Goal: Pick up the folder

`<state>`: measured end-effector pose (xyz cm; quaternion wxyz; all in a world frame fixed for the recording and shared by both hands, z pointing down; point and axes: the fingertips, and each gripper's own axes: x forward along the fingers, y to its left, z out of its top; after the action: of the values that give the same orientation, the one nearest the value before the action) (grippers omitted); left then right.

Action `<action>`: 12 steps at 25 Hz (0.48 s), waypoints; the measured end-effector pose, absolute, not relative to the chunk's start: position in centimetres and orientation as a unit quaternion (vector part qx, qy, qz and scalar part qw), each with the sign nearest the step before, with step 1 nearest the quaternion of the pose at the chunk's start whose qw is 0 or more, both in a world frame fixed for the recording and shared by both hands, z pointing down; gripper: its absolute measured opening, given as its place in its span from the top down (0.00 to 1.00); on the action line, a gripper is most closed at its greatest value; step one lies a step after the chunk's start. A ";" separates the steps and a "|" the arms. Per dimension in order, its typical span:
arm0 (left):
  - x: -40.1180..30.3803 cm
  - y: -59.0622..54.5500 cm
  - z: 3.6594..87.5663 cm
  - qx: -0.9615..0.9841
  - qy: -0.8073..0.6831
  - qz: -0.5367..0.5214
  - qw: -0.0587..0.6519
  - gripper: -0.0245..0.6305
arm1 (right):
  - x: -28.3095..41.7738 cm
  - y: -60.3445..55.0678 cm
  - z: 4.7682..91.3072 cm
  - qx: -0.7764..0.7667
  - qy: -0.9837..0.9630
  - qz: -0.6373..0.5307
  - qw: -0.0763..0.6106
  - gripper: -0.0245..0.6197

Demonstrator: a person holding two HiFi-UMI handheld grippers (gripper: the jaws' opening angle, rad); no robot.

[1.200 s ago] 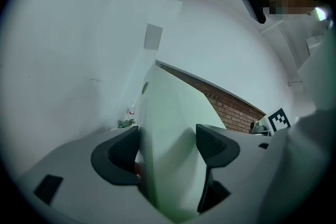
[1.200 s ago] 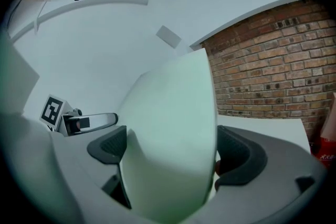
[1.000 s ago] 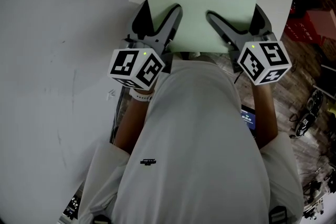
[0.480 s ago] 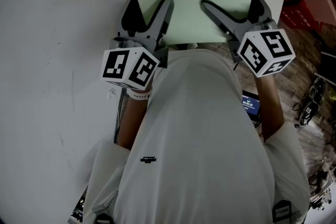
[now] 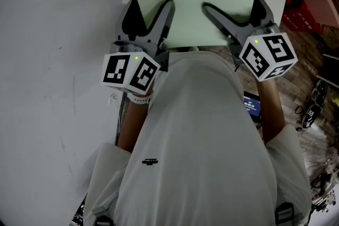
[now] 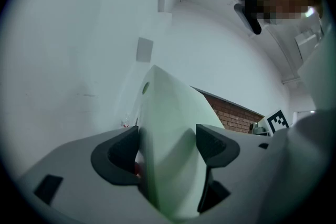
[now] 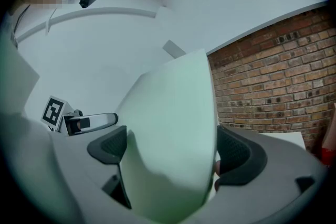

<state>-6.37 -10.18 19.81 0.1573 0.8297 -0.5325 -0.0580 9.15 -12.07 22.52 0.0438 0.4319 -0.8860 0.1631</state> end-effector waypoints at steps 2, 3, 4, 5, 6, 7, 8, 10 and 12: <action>-6.4 -10.3 19.7 0.829 -0.533 -0.059 0.157 0.43 | 9.1 -12.3 22.5 0.430 -0.887 0.163 0.043 0.13; -6.5 -10.4 19.8 0.828 -0.534 -0.059 0.158 0.43 | 9.0 -12.4 22.5 0.429 -0.887 0.163 0.043 0.13; -6.5 -10.5 19.8 0.828 -0.535 -0.059 0.159 0.43 | 9.0 -12.5 22.5 0.428 -0.888 0.163 0.043 0.13; -6.5 -10.6 19.9 0.827 -0.536 -0.059 0.160 0.43 | 8.9 -12.6 22.5 0.427 -0.888 0.164 0.043 0.13; -6.5 -10.6 19.9 0.827 -0.536 -0.059 0.160 0.43 | 8.9 -12.6 22.6 0.428 -0.888 0.164 0.044 0.13; -6.5 -10.7 19.9 0.827 -0.536 -0.058 0.160 0.43 | 8.9 -12.7 22.5 0.427 -0.888 0.164 0.044 0.13; -6.5 -10.8 19.8 0.827 -0.536 -0.058 0.160 0.43 | 9.0 -12.8 22.5 0.427 -0.888 0.164 0.043 0.13; -6.4 -11.0 19.7 0.826 -0.537 -0.058 0.160 0.43 | 9.0 -13.1 22.4 0.424 -0.889 0.164 0.042 0.13; -6.3 -11.2 19.7 0.826 -0.537 -0.058 0.161 0.43 | 9.0 -13.2 22.3 0.424 -0.889 0.165 0.043 0.13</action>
<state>-6.35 -11.23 19.68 0.1614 0.8263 -0.5365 -0.0579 9.04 -13.24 22.32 0.0429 0.4243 -0.8893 0.1652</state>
